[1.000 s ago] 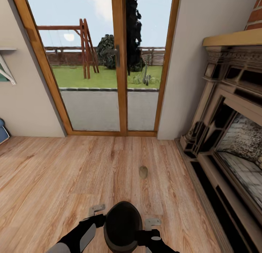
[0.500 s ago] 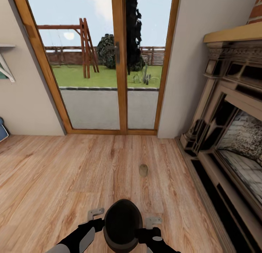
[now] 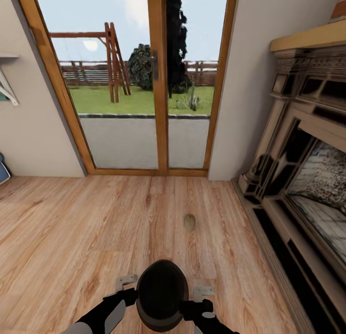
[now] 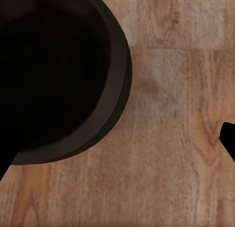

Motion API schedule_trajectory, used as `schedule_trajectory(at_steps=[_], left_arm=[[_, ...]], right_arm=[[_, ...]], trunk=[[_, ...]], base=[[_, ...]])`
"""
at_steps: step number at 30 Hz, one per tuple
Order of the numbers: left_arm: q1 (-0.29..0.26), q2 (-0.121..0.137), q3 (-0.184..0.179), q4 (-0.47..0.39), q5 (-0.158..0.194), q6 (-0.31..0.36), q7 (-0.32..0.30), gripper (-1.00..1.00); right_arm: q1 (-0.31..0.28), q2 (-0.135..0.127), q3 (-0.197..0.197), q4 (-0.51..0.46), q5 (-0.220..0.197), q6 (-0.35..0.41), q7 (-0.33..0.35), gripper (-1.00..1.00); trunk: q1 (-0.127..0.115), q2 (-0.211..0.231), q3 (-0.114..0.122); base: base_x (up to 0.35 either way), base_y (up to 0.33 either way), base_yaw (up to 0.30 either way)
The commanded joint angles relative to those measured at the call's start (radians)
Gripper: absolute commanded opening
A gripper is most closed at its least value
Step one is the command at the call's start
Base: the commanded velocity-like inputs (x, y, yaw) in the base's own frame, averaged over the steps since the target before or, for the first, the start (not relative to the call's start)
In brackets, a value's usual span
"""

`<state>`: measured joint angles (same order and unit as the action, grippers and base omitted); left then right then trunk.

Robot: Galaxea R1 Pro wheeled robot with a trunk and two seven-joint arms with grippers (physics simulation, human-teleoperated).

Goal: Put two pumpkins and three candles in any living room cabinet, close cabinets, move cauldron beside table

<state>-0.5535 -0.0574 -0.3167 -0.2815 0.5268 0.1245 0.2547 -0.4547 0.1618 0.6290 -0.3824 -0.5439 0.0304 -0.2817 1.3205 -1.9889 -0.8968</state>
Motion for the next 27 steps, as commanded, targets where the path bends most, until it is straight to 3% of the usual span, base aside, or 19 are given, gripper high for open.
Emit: schedule_trajectory(at_steps=[1, 7, 12, 15, 19, 27], left_arm=[[0.000, 0.001, -0.008, -0.002, 0.007, 0.004, 0.008, 1.00], [0.000, 0.000, -0.010, -0.006, 0.005, 0.005, 0.008, 1.00], [-0.012, 0.002, -0.012, -0.035, 0.004, 0.025, 0.008, 1.00], [-0.054, 0.006, -0.012, -0.072, 0.005, 0.099, 0.014, 1.00], [-0.091, 0.012, -0.009, -0.100, 0.003, 0.241, 0.020, 1.00], [-0.097, 0.011, -0.009, -0.104, 0.003, 0.271, 0.023, 1.00]], right_arm=[[-0.001, -0.001, 0.007, -0.001, -0.007, 0.004, -0.009, 1.00], [-0.001, 0.005, 0.007, -0.003, -0.012, 0.032, -0.011, 1.00], [-0.032, 0.011, 0.007, -0.039, -0.015, 0.144, -0.072, 1.00], [-0.079, 0.013, 0.007, -0.066, -0.059, 0.235, -0.118, 1.00], [-0.148, 0.010, 0.009, -0.071, -0.163, 0.337, -0.142, 1.00], [-0.201, 0.011, 0.008, -0.065, -0.185, 0.413, -0.150, 1.00]], trunk=[[0.004, -0.008, -0.004], [0.027, -0.050, -0.023], [0.046, -0.085, -0.039], [0.057, -0.106, -0.048], [0.073, -0.134, -0.060], [0.103, -0.190, -0.086]], base=[[0.000, 0.000, 0.000], [0.000, 0.000, 0.000], [0.000, 0.000, 0.000], [0.000, 0.000, 0.000], [0.000, 0.000, 0.000], [0.000, 0.000, 0.000]])
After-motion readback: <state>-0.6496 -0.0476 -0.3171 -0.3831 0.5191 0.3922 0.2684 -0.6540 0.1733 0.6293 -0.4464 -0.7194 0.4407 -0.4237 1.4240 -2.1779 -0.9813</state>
